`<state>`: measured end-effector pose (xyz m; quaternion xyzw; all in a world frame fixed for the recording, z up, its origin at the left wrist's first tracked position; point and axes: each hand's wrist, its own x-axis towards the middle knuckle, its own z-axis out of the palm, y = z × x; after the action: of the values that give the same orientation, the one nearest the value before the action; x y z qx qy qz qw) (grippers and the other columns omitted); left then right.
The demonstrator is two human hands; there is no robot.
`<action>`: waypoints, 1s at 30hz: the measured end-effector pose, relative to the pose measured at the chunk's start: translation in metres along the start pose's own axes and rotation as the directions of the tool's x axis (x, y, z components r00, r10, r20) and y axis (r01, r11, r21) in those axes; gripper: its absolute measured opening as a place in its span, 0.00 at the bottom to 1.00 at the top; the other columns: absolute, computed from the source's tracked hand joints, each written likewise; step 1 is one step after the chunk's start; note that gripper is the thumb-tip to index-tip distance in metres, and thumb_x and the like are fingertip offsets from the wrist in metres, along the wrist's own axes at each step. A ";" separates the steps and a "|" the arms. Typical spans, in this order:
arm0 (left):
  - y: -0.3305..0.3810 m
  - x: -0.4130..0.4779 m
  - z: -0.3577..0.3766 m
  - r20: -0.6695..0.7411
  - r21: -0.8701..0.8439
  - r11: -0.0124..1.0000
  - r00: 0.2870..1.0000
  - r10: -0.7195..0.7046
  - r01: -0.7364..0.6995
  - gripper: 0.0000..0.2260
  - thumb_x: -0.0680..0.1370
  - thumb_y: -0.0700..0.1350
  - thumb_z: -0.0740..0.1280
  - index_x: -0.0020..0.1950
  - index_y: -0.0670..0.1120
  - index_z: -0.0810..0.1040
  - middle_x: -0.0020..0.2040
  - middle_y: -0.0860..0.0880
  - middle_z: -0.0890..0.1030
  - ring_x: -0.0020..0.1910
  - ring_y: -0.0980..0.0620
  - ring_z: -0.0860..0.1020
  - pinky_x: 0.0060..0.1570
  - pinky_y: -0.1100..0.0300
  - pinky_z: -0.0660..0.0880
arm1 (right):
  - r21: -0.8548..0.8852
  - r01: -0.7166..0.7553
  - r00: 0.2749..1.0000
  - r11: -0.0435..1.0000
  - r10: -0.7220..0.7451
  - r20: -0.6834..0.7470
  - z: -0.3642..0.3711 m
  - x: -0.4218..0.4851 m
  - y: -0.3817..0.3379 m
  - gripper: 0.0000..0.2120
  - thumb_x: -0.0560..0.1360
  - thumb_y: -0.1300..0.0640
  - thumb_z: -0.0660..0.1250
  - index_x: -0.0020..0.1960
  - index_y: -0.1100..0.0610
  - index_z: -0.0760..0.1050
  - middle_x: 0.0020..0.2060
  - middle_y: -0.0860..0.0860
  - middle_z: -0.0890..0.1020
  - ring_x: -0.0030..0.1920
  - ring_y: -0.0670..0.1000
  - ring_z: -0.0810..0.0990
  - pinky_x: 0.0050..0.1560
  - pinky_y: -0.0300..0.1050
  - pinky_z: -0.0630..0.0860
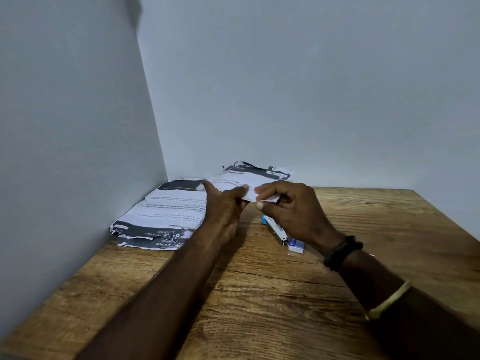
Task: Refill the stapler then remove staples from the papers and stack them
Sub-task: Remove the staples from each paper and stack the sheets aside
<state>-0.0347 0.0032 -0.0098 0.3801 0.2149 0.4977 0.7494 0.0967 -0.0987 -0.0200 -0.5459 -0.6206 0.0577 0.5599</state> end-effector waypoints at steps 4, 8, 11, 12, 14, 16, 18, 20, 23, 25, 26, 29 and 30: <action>0.002 0.004 -0.010 -0.056 0.371 0.908 0.971 0.233 -0.196 0.42 0.72 0.23 0.67 0.80 0.52 0.61 0.77 0.47 0.67 0.73 0.39 0.71 0.68 0.38 0.73 | -0.144 -0.048 0.991 0.988 0.029 -0.130 0.001 -0.002 -0.006 0.21 0.74 0.49 0.77 0.66 0.44 0.78 0.58 0.42 0.82 0.48 0.40 0.85 0.47 0.37 0.81; 0.007 0.001 -0.013 -0.011 0.539 0.769 0.910 0.415 -0.344 0.33 0.68 0.21 0.62 0.68 0.45 0.77 0.64 0.51 0.80 0.64 0.51 0.78 0.66 0.47 0.77 | -0.470 -0.323 0.942 0.821 0.231 -0.244 -0.005 -0.004 -0.003 0.19 0.74 0.47 0.71 0.63 0.45 0.73 0.50 0.46 0.82 0.46 0.51 0.83 0.44 0.45 0.72; 0.009 -0.002 -0.014 0.032 0.548 0.742 0.896 0.444 -0.387 0.32 0.66 0.20 0.60 0.63 0.46 0.81 0.57 0.56 0.83 0.55 0.66 0.80 0.55 0.63 0.80 | -0.743 -0.371 0.868 0.557 0.492 -0.065 0.000 -0.008 -0.003 0.22 0.71 0.33 0.69 0.52 0.50 0.78 0.50 0.50 0.85 0.54 0.57 0.82 0.53 0.48 0.75; 0.009 -0.002 -0.014 0.046 0.553 0.733 0.893 0.447 -0.396 0.32 0.66 0.20 0.60 0.62 0.46 0.82 0.56 0.58 0.83 0.53 0.69 0.80 0.53 0.66 0.79 | -0.800 -0.335 0.844 0.498 0.536 -0.019 0.003 -0.009 -0.003 0.26 0.69 0.28 0.68 0.48 0.52 0.78 0.49 0.50 0.85 0.54 0.57 0.82 0.56 0.50 0.75; 0.011 -0.004 -0.012 0.059 0.556 0.730 0.895 0.442 -0.397 0.32 0.66 0.21 0.60 0.63 0.46 0.82 0.57 0.58 0.83 0.55 0.68 0.80 0.56 0.64 0.78 | -0.857 -0.265 0.854 0.443 0.520 0.004 0.009 -0.009 -0.002 0.28 0.69 0.26 0.67 0.45 0.51 0.76 0.48 0.50 0.84 0.54 0.56 0.82 0.59 0.52 0.71; 0.013 -0.005 -0.012 0.066 0.548 0.733 0.894 0.442 -0.403 0.32 0.66 0.21 0.60 0.63 0.45 0.82 0.58 0.58 0.84 0.57 0.66 0.80 0.58 0.62 0.78 | -0.843 -0.264 0.872 0.470 0.490 0.001 0.009 -0.008 0.001 0.23 0.72 0.32 0.69 0.49 0.52 0.78 0.51 0.51 0.85 0.56 0.57 0.82 0.59 0.51 0.71; 0.016 -0.005 -0.013 0.066 0.524 0.746 0.893 0.445 -0.411 0.32 0.66 0.21 0.60 0.63 0.45 0.82 0.58 0.58 0.84 0.58 0.64 0.81 0.59 0.59 0.78 | -0.767 -0.314 0.871 0.560 0.491 0.002 0.005 -0.006 0.003 0.17 0.74 0.38 0.71 0.50 0.52 0.81 0.50 0.51 0.85 0.55 0.57 0.82 0.56 0.50 0.75; 0.021 -0.002 -0.016 0.047 0.491 0.767 0.892 0.450 -0.413 0.32 0.66 0.21 0.60 0.63 0.45 0.82 0.61 0.53 0.84 0.61 0.55 0.81 0.63 0.50 0.79 | -0.661 -0.349 0.886 0.664 0.465 -0.001 -0.002 -0.004 0.005 0.12 0.76 0.44 0.72 0.48 0.53 0.81 0.48 0.51 0.84 0.52 0.57 0.82 0.49 0.48 0.74; 0.027 0.004 -0.021 0.000 0.456 0.789 0.887 0.461 -0.411 0.32 0.67 0.20 0.60 0.63 0.45 0.82 0.61 0.50 0.84 0.61 0.51 0.81 0.63 0.45 0.78 | -0.442 -0.395 0.912 0.805 0.403 -0.082 -0.013 0.000 0.010 0.09 0.76 0.48 0.74 0.49 0.54 0.81 0.46 0.50 0.83 0.49 0.53 0.81 0.48 0.48 0.73; 0.029 0.006 -0.023 -0.028 0.421 0.818 0.895 0.445 -0.393 0.32 0.67 0.21 0.60 0.63 0.47 0.82 0.58 0.53 0.85 0.59 0.50 0.83 0.59 0.46 0.81 | -0.118 -0.472 0.881 0.873 0.468 -0.063 -0.020 0.004 0.011 0.10 0.78 0.52 0.74 0.53 0.58 0.80 0.48 0.53 0.84 0.47 0.53 0.83 0.50 0.51 0.79; 0.030 0.007 -0.024 -0.033 0.413 0.824 0.898 0.438 -0.387 0.32 0.68 0.21 0.60 0.63 0.48 0.82 0.56 0.56 0.86 0.57 0.51 0.83 0.56 0.48 0.81 | 0.057 -0.505 0.862 0.861 0.507 -0.007 -0.022 0.005 0.011 0.11 0.79 0.53 0.73 0.55 0.60 0.80 0.49 0.57 0.85 0.46 0.53 0.84 0.48 0.51 0.80; 0.031 0.008 -0.024 -0.016 0.407 0.828 0.904 0.428 -0.385 0.31 0.68 0.22 0.60 0.62 0.49 0.83 0.54 0.59 0.86 0.57 0.51 0.84 0.53 0.51 0.82 | 0.342 -0.572 0.818 0.746 0.552 0.163 -0.024 0.006 0.011 0.12 0.81 0.56 0.69 0.61 0.61 0.79 0.50 0.58 0.86 0.43 0.50 0.85 0.46 0.49 0.82; 0.031 0.008 -0.023 -0.006 0.404 0.829 0.905 0.425 -0.387 0.31 0.68 0.22 0.61 0.62 0.49 0.83 0.55 0.57 0.86 0.57 0.50 0.83 0.53 0.51 0.82 | 0.388 -0.587 0.806 0.710 0.556 0.203 -0.023 0.006 0.012 0.11 0.81 0.57 0.68 0.61 0.60 0.79 0.49 0.57 0.85 0.43 0.50 0.85 0.47 0.50 0.83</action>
<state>-0.0655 0.0252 0.0003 0.5356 0.2601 0.6095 0.5235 0.1228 -0.1020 -0.0157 -0.5702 -0.4117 0.3834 0.5986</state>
